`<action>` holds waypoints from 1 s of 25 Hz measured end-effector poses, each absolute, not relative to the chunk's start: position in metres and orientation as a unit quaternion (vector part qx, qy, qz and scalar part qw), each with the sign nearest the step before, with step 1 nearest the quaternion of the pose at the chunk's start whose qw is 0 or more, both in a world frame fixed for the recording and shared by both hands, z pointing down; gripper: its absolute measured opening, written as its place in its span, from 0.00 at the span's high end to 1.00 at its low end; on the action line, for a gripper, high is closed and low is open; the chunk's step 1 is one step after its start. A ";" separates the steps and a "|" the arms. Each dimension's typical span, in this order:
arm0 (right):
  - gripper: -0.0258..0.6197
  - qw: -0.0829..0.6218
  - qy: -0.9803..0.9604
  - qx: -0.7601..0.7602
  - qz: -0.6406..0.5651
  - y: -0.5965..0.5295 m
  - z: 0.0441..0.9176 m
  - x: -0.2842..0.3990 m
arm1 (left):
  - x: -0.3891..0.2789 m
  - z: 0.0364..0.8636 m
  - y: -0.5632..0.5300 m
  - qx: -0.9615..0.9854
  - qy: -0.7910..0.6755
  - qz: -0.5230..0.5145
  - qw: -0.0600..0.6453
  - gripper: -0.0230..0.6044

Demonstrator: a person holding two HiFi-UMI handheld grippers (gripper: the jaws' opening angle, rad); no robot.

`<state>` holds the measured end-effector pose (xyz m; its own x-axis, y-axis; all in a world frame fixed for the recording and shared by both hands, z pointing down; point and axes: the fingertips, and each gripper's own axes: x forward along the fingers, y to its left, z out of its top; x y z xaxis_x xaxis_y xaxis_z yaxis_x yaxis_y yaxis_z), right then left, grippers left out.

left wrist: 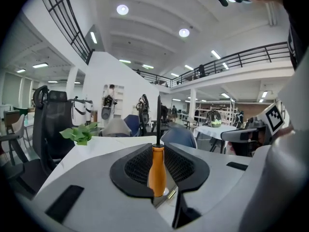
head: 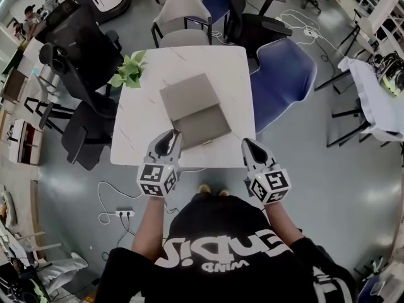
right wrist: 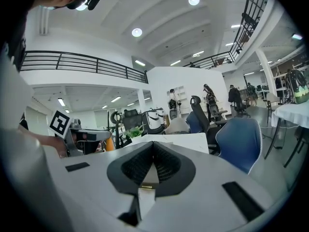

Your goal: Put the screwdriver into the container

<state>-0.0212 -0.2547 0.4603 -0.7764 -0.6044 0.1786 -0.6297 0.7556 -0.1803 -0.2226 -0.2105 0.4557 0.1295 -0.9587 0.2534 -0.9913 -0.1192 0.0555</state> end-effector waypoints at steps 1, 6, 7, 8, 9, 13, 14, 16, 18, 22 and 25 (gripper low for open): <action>0.94 0.056 -0.935 0.330 0.117 -0.255 0.462 -0.022 | -0.224 0.461 -0.215 0.747 -0.651 0.086 0.107 0.83; 0.94 0.061 -0.934 0.332 0.120 -0.256 0.465 -0.026 | -0.223 0.487 -0.239 0.765 -0.620 0.137 0.109 0.83; 0.94 0.061 -0.933 0.333 0.120 -0.257 0.466 -0.026 | -0.222 0.492 -0.244 0.768 -0.613 0.148 0.109 0.83; 0.94 0.061 -0.933 0.335 0.120 -0.258 0.466 -0.026 | -0.222 0.498 -0.249 0.771 -0.606 0.160 0.109 0.83; 0.94 0.061 -0.932 0.337 0.121 -0.259 0.467 -0.026 | -0.221 0.504 -0.254 0.775 -0.598 0.172 0.110 0.83; 0.94 0.059 -0.929 0.344 0.120 -0.261 0.467 -0.025 | -0.219 0.531 -0.268 0.786 -0.566 0.215 0.122 0.83; 0.94 0.059 -0.929 0.346 0.119 -0.262 0.468 -0.024 | -0.219 0.538 -0.271 0.787 -0.560 0.226 0.124 0.83; 0.94 0.059 -0.927 0.351 0.120 -0.263 0.468 -0.021 | -0.217 0.549 -0.276 0.789 -0.548 0.246 0.127 0.83; 0.94 0.060 -0.925 0.356 0.123 -0.265 0.470 -0.018 | -0.215 0.561 -0.281 0.789 -0.537 0.270 0.128 0.83; 0.94 0.060 -0.921 0.364 0.128 -0.269 0.473 -0.015 | -0.206 0.583 -0.293 0.794 -0.502 0.315 0.135 0.83; 0.94 0.061 -0.918 0.369 0.131 -0.270 0.475 -0.011 | -0.201 0.601 -0.299 0.793 -0.482 0.340 0.150 0.83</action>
<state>-0.0114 -0.2703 0.4747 -0.7200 -0.6616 0.2095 -0.6938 0.6930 -0.1958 -0.2011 -0.2992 0.6010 0.3031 -0.6631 0.6844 -0.8670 -0.4900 -0.0907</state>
